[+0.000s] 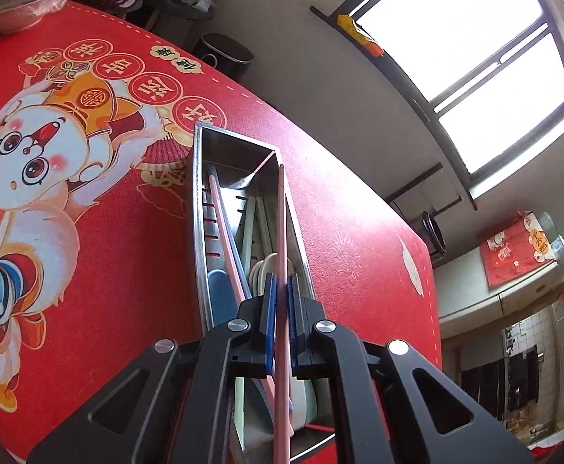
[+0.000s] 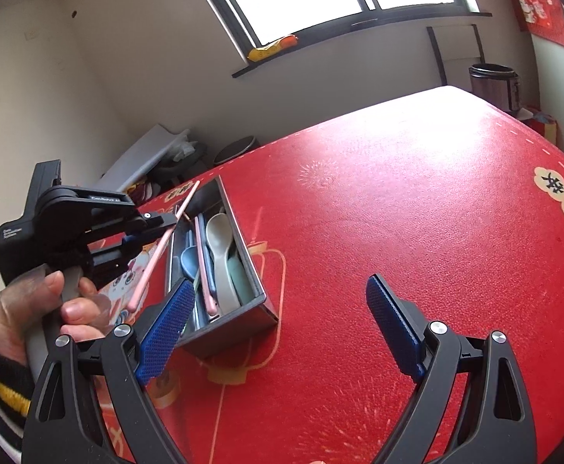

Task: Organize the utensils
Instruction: 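Lower the pink chopstick with the left tool into the tray and open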

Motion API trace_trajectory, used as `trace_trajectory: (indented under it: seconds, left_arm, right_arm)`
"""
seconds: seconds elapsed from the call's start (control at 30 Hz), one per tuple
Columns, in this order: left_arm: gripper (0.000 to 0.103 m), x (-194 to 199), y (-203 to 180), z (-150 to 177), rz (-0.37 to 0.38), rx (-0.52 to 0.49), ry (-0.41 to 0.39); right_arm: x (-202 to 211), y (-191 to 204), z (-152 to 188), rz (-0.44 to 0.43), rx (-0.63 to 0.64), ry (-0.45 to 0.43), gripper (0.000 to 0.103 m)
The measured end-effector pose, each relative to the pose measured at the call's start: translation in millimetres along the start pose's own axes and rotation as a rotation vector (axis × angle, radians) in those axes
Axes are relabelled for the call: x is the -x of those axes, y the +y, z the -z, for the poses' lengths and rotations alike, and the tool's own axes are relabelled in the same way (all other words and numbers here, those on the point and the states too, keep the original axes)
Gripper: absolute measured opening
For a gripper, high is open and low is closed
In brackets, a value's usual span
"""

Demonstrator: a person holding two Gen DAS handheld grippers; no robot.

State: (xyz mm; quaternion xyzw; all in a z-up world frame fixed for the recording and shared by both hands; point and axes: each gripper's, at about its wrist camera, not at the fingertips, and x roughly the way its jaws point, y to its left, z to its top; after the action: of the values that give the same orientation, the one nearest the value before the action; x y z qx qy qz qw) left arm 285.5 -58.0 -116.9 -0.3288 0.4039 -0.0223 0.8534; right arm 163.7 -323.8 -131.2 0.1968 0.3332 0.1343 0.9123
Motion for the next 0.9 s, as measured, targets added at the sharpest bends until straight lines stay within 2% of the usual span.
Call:
trace_trajectory:
  seconds: [0.17, 0.23, 0.3, 0.43, 0.5, 0.77, 0.9]
  left_arm:
    - [0.006, -15.2, 1.4, -4.0, -0.029, -0.027, 0.022]
    - [0.011, -17.0, -0.2, -3.8, -0.029, -0.056, 0.029]
    - [0.023, -12.4, -0.8, -4.0, -0.031, -0.079, 0.021]
    - [0.032, 6.2, -3.5, -1.8, -0.042, -0.159, -0.001]
    - [0.042, 18.9, -5.1, 0.3, -0.056, -0.210, -0.014]
    - [0.066, 80.5, -3.0, 19.3, -0.137, -0.421, -0.097]
    - [0.082, 110.2, 3.5, 29.7, -0.172, -0.486, -0.143]
  right_arm:
    - [-2.8, -2.3, 1.1, 0.019, 0.000, 0.011, 0.087]
    - [-3.3, -4.2, 1.2, 0.028, -0.004, 0.010, 0.087]
    - [-3.5, -5.9, 1.2, 0.038, -0.005, 0.010, 0.087]
    - [-2.5, -7.5, 1.1, 0.053, -0.005, -0.004, 0.087]
    - [-2.5, -6.9, 0.8, 0.059, 0.000, -0.007, 0.087]
    - [-2.4, -2.1, 4.0, 0.102, 0.036, -0.025, 0.087]
    - [1.4, 7.0, 8.3, 0.158, 0.069, -0.059, 0.087]
